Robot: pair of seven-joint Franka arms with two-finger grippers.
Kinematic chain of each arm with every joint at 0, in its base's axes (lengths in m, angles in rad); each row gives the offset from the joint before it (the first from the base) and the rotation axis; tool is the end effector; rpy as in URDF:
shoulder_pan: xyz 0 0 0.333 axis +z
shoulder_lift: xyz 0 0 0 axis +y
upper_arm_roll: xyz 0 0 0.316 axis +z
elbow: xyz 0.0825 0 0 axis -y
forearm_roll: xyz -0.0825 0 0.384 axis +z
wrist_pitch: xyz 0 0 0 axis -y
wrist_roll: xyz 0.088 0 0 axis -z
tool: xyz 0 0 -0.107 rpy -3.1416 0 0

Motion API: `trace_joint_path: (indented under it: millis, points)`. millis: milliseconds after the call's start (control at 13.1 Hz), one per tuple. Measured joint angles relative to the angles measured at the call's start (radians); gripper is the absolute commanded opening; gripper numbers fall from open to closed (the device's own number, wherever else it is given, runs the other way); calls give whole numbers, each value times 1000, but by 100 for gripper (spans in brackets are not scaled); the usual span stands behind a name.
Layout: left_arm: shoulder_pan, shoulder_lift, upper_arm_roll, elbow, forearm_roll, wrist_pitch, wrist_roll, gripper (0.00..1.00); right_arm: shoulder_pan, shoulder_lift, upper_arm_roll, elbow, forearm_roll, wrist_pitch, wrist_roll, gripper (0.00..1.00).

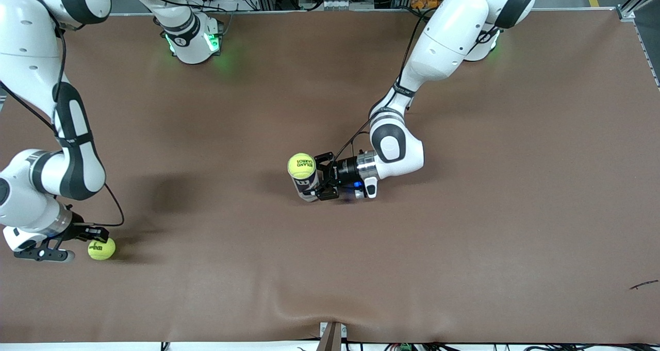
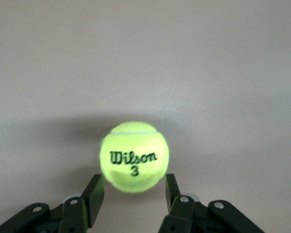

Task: Insert tennis ball vertically with right arm
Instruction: 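Move the right gripper to the second tennis ball and grasp it, then lift the second ball with the right gripper toward the tube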

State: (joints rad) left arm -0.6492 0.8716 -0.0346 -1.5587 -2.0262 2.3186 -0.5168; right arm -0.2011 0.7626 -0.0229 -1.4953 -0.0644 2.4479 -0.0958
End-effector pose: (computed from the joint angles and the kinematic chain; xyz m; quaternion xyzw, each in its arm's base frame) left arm 0.5376 -0.4551 0.1383 0.5662 0.5682 -0.3647 0.4728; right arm 0.7161 -0.1600 0.2364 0.9943 -0.0372 0.0887 0.0451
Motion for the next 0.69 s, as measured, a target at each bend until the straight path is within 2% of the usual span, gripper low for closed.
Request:
trace_joint_path:
  millis: [458, 688]
  points:
    - [0, 1, 0, 0, 0, 0, 8, 78, -6, 47, 1, 10, 10, 187, -3, 61]
    - [0, 6, 0, 0, 0, -1, 11, 78, -3, 82, 11, 13, 108, 265, 4, 63]
